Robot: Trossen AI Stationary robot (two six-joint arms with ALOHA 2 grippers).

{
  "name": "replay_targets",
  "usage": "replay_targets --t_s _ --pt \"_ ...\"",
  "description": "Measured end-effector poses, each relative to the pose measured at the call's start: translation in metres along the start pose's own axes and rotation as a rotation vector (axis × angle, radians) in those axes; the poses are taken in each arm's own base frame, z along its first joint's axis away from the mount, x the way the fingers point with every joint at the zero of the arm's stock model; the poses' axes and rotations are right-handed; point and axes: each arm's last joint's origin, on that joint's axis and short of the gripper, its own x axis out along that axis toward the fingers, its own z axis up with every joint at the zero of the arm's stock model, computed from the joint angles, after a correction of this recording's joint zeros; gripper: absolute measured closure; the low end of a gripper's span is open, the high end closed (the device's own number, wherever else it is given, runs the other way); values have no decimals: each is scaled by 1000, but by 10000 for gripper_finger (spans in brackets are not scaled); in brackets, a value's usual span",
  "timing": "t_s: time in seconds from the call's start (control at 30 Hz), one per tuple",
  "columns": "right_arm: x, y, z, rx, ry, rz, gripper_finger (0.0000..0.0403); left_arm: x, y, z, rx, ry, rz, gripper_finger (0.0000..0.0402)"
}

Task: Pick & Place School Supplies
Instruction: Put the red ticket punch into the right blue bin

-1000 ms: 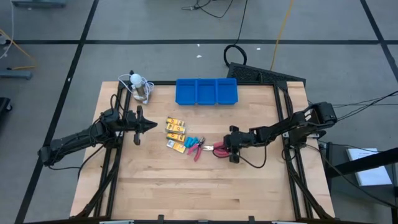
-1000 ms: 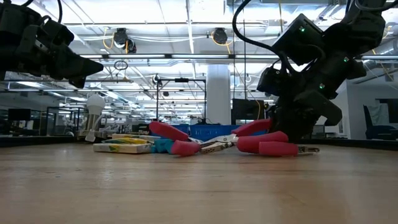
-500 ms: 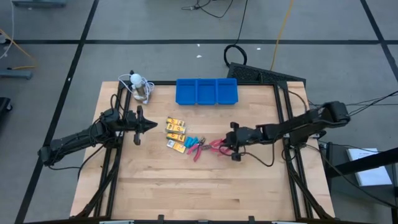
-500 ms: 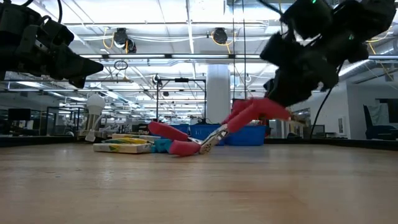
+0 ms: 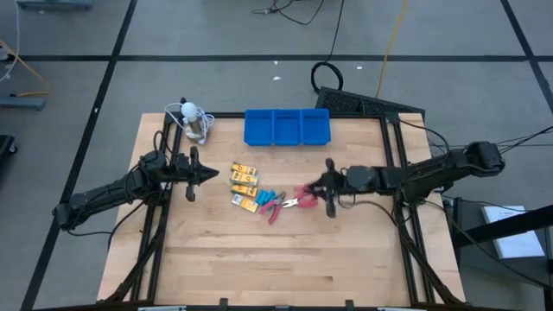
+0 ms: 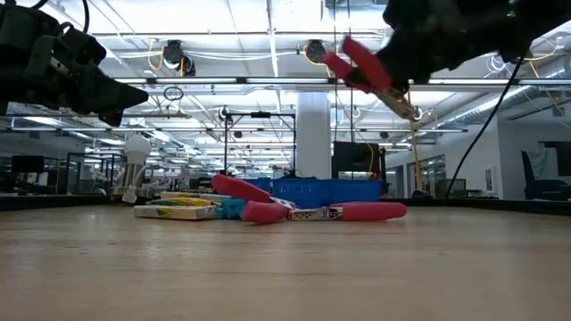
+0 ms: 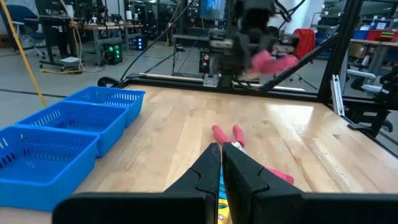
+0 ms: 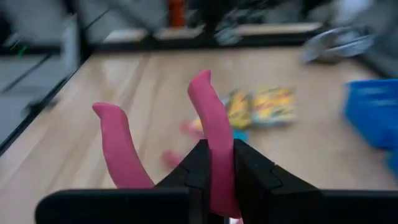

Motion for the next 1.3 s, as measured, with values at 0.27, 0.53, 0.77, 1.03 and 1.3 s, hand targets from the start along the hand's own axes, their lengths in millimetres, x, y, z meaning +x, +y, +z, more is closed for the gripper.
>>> replay_targets --t_s 0.27,0.53,0.77,1.03,1.3 --pt "7 -55 9 162 -173 -464 367 0 0 0 0 0 0 382" --pt "24 -111 2 317 -243 -574 367 0 0 0 0 0 0 382" --pt "45 -166 8 355 -110 -761 367 0 0 0 0 0 0 382" --pt "55 -206 7 380 8 -883 367 0 0 0 0 0 0 382" --pt "50 -224 -9 517 4 -989 367 0 0 0 0 0 0 382"
